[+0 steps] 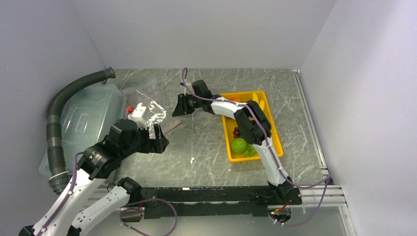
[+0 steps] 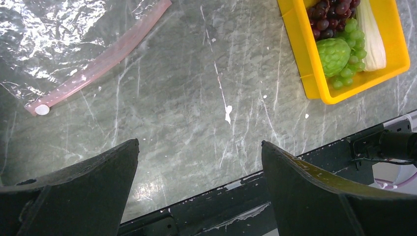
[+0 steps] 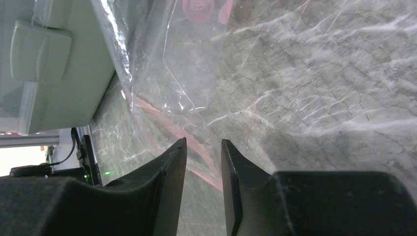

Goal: Place the food in the zip-top bag and seal the zipper
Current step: Pick up the zipper food storage bag at the center of the board.

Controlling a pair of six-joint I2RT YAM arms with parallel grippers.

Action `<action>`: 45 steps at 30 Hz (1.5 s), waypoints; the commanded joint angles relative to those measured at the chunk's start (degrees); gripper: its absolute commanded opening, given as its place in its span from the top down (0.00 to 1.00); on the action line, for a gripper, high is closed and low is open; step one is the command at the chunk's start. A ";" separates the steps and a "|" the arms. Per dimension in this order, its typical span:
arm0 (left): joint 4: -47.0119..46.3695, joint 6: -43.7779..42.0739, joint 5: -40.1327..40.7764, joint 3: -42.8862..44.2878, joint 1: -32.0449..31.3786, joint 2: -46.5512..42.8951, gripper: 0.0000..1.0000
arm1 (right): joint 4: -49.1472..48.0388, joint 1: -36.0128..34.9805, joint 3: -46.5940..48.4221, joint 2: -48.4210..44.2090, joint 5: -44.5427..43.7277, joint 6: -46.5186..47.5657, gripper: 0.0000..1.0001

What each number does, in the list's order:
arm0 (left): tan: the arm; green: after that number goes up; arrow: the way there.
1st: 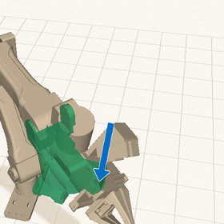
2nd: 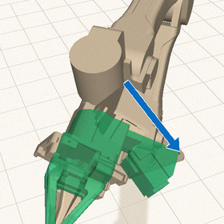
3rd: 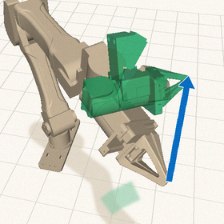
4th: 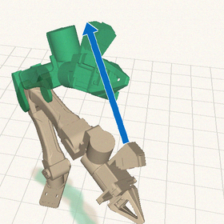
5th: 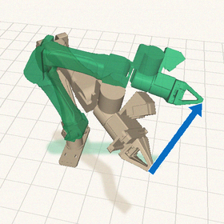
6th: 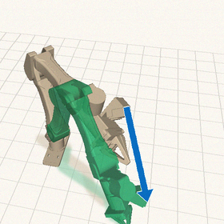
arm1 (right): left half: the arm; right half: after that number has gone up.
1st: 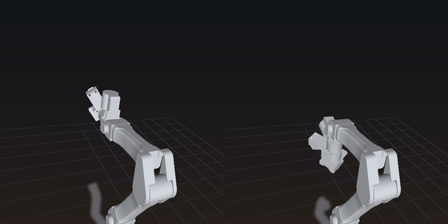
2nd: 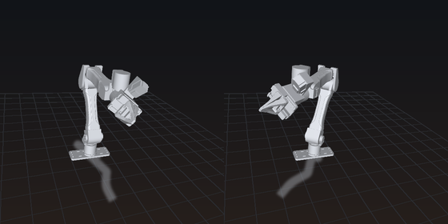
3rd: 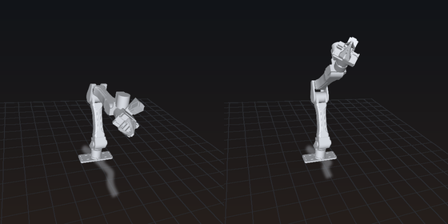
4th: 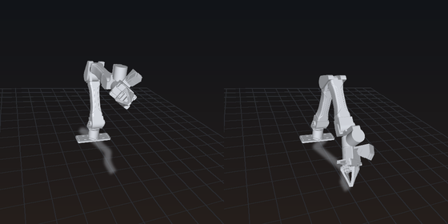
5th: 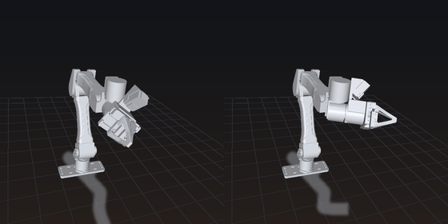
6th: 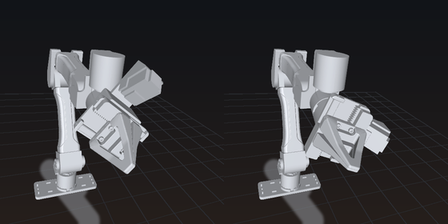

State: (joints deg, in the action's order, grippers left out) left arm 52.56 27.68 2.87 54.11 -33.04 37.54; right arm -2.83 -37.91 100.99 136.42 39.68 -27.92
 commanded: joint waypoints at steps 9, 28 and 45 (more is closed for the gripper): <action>-2.37 -0.52 0.21 -0.05 -0.10 0.92 0.00 | -7.87 0.21 -0.27 1.81 5.83 -2.69 0.60; -2.48 -0.69 -0.24 -0.05 -0.09 1.69 0.00 | -10.18 0.23 -2.94 -0.39 6.94 -4.70 1.00; -2.93 -1.79 -0.97 0.82 -0.18 7.68 0.00 | -5.38 0.56 -12.16 -13.65 4.25 -4.63 1.00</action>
State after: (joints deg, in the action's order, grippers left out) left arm 52.47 27.51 2.83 53.89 -33.04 43.53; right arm -8.97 -37.74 90.11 128.73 44.84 -33.23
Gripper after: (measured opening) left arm 0.996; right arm 0.010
